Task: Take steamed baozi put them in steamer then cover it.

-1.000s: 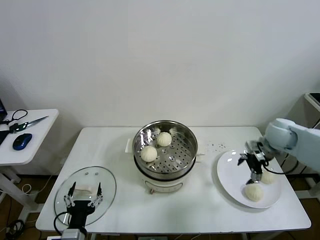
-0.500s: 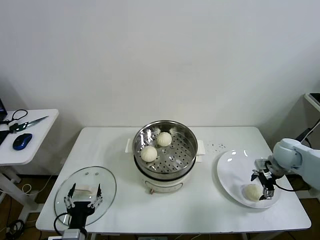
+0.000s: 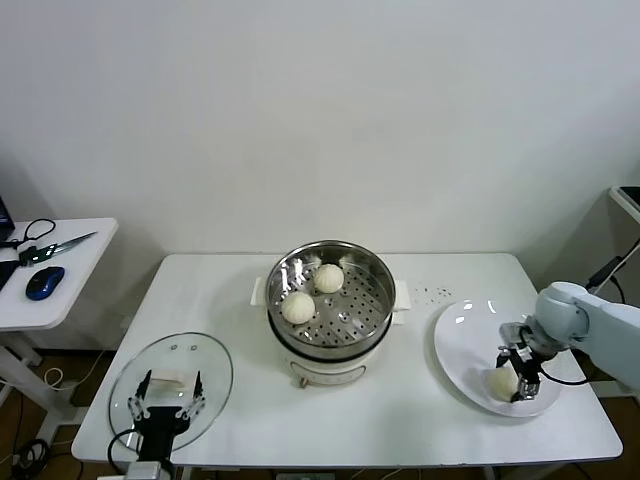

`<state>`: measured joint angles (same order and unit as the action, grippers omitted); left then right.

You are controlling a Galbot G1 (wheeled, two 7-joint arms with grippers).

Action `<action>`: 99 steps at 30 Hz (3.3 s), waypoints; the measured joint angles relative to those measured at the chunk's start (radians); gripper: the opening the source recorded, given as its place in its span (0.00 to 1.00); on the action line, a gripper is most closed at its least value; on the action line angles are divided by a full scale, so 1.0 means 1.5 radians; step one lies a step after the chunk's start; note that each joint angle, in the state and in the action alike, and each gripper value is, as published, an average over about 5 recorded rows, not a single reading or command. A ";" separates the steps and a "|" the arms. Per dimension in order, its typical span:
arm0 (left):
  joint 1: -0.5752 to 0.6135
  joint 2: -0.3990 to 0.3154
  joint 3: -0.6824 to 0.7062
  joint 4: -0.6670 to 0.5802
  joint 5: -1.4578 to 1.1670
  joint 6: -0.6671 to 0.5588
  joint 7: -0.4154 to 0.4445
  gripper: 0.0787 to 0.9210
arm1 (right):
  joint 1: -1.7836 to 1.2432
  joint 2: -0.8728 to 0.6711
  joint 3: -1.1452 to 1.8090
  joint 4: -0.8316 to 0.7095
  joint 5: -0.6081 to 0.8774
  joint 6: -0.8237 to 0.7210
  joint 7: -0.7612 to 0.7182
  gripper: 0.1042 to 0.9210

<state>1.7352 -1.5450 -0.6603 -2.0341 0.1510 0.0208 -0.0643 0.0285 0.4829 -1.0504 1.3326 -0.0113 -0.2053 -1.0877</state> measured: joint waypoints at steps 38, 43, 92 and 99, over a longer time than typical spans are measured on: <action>0.014 0.006 0.005 -0.005 -0.015 -0.005 0.003 0.88 | 0.464 0.424 -0.203 0.023 -0.076 0.491 -0.052 0.70; 0.014 0.007 0.001 0.000 -0.016 -0.003 0.003 0.88 | 0.435 0.465 -0.208 0.035 -0.090 0.509 -0.051 0.70; 0.026 0.020 -0.009 -0.008 -0.011 -0.006 0.001 0.88 | 0.528 0.314 -0.334 0.069 0.117 0.285 0.067 0.88; 0.033 0.020 -0.010 -0.009 -0.011 -0.011 0.002 0.88 | 0.540 0.188 -0.363 0.065 0.218 0.122 0.058 0.88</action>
<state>1.7846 -1.5146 -0.6750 -2.0472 0.1350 0.0041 -0.0613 0.8390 0.7651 -1.5949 1.4298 0.3152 -0.0217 -1.0010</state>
